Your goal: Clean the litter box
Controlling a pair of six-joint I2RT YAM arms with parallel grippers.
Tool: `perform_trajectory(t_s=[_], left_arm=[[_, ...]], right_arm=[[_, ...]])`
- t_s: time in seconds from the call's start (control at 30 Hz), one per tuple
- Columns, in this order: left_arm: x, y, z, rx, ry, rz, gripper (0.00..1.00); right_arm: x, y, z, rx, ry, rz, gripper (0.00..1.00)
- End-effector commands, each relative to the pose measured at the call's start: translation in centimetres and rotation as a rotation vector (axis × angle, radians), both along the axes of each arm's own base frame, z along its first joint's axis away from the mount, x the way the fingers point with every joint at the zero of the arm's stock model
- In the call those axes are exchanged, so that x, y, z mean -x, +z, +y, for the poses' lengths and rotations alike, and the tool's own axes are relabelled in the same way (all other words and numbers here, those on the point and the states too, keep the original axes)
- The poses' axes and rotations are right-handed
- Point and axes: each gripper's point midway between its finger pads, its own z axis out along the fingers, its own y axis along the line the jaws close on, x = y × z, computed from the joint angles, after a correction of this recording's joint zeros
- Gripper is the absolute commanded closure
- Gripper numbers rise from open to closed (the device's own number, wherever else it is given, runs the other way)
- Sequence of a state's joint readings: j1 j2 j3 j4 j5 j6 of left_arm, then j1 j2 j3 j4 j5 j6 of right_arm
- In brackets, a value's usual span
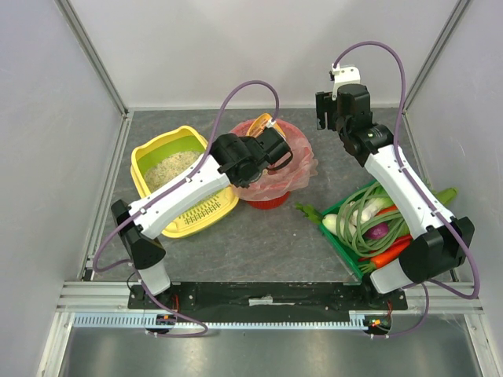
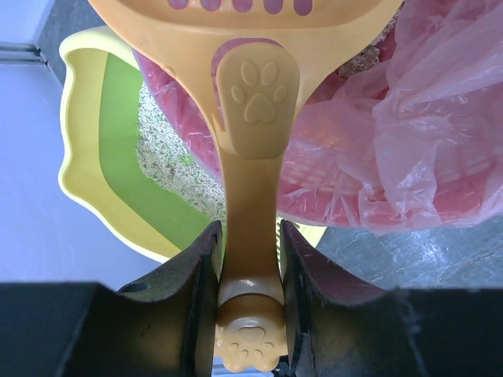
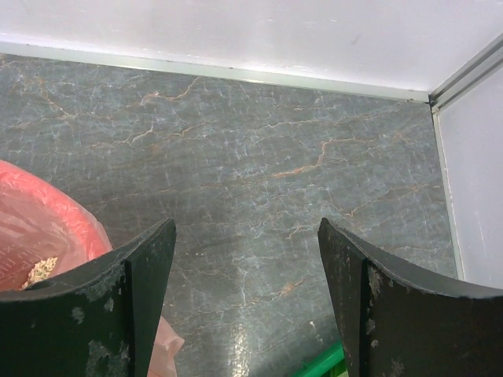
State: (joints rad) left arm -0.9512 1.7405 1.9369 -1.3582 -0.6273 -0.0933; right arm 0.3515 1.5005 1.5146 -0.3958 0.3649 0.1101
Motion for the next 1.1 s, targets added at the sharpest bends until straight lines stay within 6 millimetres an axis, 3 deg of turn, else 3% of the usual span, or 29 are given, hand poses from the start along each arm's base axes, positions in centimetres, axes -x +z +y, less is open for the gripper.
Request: perform_trajectory(t_s=[0.0, 0.4, 0.57, 0.7, 0.8, 1.07], left_arm=[[0.0, 0.5, 2.0, -0.115, 0.011, -0.02, 0.98], [-0.1, 0.2, 2.9, -0.193, 0.036, -0.039, 0.98], [1.8, -0.4, 0.9, -0.12, 0.038, 0.026, 0.98], [1.7, -1.6, 2.4, -0.241, 0.047, 0.022, 0.98], [1.1, -1.3, 2.3, -0.258, 0.054, -0.009, 0.98], [0.8, -0.3, 4.4, -0.367, 0.059, -0.079, 0.98]], right_arm=[[0.2, 2.0, -0.3, -0.009, -0.01, -0.066, 0.19], [0.6, 2.3, -0.4, -0.017, -0.009, -0.074, 0.18], [0.8, 2.5, -0.4, -0.024, -0.005, -0.078, 0.19], [0.8, 2.7, -0.5, -0.024, -0.011, -0.085, 0.19], [0.7, 2.8, -0.3, -0.03, -0.005, -0.085, 0.18], [1.4, 2.7, -0.8, -0.022, -0.016, -0.092, 0.18]])
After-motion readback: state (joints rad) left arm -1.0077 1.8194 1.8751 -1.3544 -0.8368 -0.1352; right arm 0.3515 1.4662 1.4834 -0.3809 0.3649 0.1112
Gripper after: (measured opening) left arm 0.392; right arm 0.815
